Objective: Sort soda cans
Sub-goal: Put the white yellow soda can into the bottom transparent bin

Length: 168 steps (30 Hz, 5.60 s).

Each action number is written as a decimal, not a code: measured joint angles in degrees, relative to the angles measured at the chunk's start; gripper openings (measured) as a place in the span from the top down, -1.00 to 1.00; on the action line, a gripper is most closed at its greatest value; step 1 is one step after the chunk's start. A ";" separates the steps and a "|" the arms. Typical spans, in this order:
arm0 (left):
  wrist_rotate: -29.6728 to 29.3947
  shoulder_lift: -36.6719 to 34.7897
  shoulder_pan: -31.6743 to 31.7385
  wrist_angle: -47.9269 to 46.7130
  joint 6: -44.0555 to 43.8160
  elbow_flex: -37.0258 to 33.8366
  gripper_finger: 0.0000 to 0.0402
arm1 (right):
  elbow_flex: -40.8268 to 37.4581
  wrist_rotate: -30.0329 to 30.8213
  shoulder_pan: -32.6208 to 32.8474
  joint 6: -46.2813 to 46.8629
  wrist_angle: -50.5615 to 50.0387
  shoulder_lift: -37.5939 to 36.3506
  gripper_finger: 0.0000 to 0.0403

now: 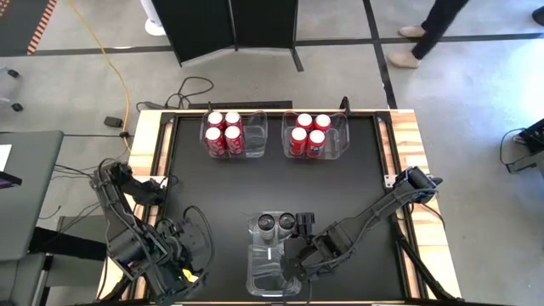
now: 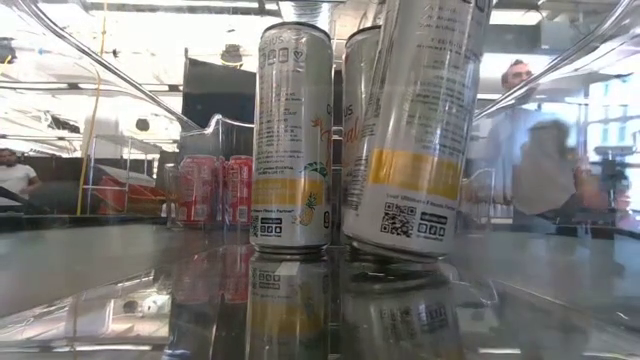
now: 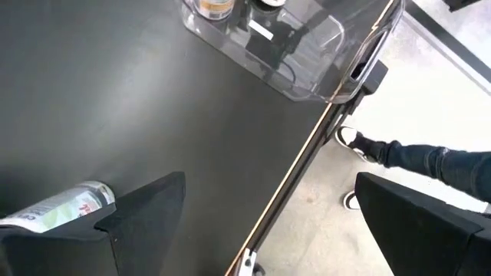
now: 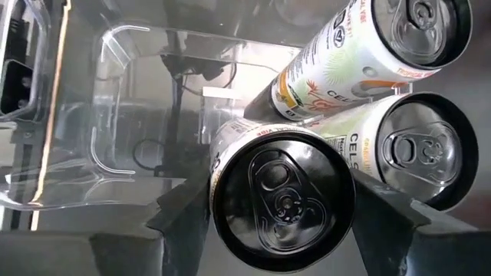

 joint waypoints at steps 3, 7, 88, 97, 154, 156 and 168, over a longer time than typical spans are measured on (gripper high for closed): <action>0.73 0.02 0.00 0.01 1.15 0.00 -0.87 | 0.00 -0.06 0.00 0.00 -0.14 0.00 -0.42; 1.05 0.02 -0.24 -0.01 4.29 0.00 -0.87 | 0.00 -0.18 -0.21 -0.04 -0.54 0.00 -0.58; 7.62 -12.83 5.33 0.03 20.94 -22.68 -0.87 | 30.86 -11.45 -4.88 -9.98 -0.29 7.50 -0.42; 17.37 -19.43 5.10 -0.05 30.23 -40.21 -0.87 | 30.86 -11.40 -2.78 -7.97 -1.64 7.72 -0.42; 15.48 -26.93 -2.27 7.50 -11.39 -55.15 -0.36 | 30.86 -11.22 -3.59 -3.78 -4.22 7.76 -0.42; 15.64 -26.92 -2.27 7.39 -12.66 -54.98 -0.35 | 30.86 -11.24 -3.53 -3.78 -4.82 7.78 -0.42; 11.53 -26.13 -1.83 8.02 -16.31 -43.26 -0.33 | 30.86 -8.07 -3.28 -2.26 -6.75 5.91 -0.42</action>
